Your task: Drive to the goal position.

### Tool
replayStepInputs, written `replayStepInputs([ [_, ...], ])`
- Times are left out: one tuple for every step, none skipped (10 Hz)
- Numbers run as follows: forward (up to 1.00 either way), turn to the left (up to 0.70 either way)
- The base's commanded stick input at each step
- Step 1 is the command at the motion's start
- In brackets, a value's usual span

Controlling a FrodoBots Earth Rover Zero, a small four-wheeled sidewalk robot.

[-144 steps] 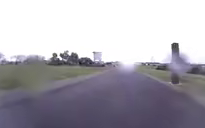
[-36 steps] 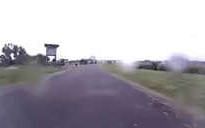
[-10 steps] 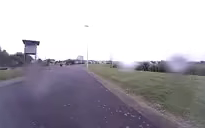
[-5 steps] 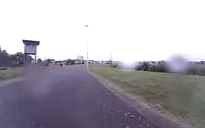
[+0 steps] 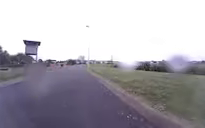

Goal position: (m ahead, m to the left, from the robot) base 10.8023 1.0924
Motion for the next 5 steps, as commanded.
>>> replayStepInputs([
  [1.0,0.33],
  [1.0,0.0],
  [1.0,0.0],
  [1.0,0.0],
  [1.0,0.0],
])
